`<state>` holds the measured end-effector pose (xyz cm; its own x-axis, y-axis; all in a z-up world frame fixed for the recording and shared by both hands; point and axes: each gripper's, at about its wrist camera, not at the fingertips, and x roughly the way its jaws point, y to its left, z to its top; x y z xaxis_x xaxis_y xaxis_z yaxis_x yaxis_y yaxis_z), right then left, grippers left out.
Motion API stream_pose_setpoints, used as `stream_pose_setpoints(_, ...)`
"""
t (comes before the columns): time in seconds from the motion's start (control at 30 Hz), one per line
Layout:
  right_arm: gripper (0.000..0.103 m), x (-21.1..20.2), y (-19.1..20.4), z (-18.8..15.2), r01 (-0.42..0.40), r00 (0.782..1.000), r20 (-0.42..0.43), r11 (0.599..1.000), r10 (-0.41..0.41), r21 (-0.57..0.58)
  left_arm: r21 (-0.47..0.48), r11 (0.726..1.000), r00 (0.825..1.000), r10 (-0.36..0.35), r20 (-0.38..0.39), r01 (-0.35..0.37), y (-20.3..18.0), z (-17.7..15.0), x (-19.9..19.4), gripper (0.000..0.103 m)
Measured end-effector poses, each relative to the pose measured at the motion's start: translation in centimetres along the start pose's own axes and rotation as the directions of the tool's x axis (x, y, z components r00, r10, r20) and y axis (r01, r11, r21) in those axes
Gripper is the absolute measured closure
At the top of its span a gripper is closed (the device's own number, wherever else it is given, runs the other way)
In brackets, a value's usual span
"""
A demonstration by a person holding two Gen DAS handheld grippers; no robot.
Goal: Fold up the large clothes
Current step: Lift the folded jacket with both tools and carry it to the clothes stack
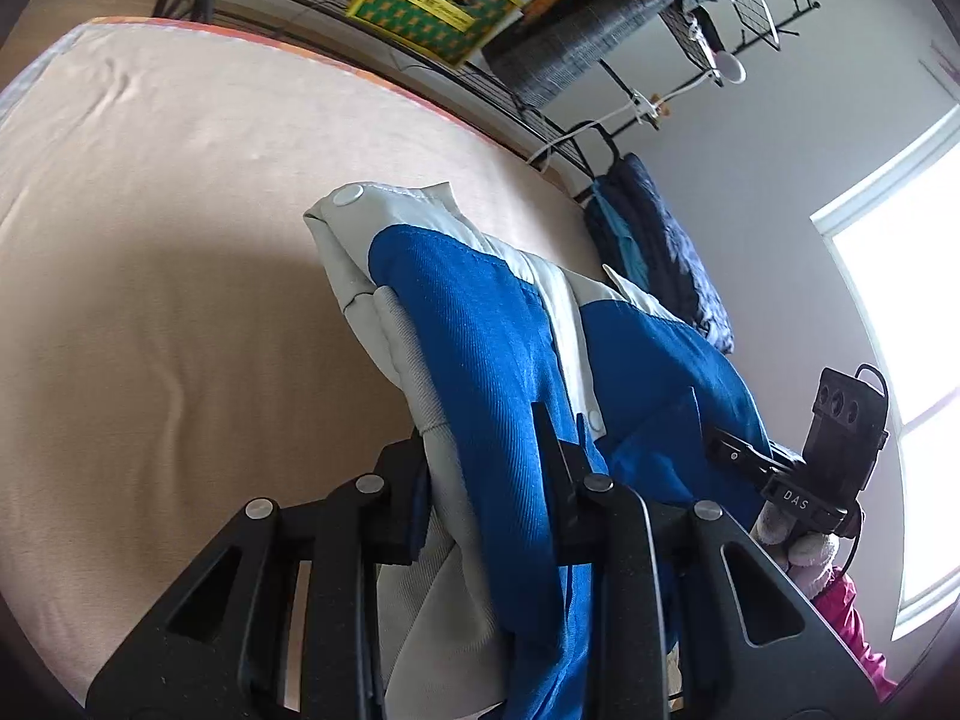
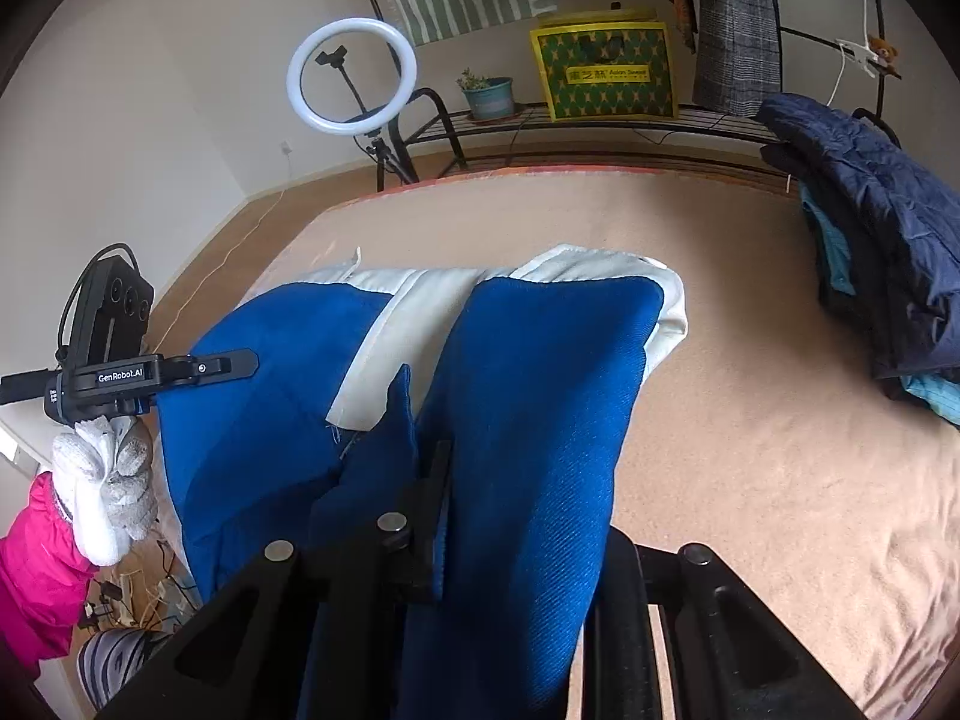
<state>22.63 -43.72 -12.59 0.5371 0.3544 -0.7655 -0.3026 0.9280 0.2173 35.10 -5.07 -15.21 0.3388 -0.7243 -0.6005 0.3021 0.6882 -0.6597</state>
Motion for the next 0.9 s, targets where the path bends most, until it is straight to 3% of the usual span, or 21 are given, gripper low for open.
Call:
stream_pose_setpoints(0.47,0.085,-8.3,-5.6,1.5,0.116,0.986,0.12,0.993,-0.117,0.012,0.14,0.987,0.996,-0.086,0.004,0.085,-11.6,3.3,3.9,0.077)
stream_pose_setpoints(0.9,0.085,-14.9,-12.5,6.3,0.232,0.94,0.254,0.972,-0.23,0.022,0.288,0.948,0.988,-0.15,0.035,0.134,-23.0,9.2,9.2,0.077)
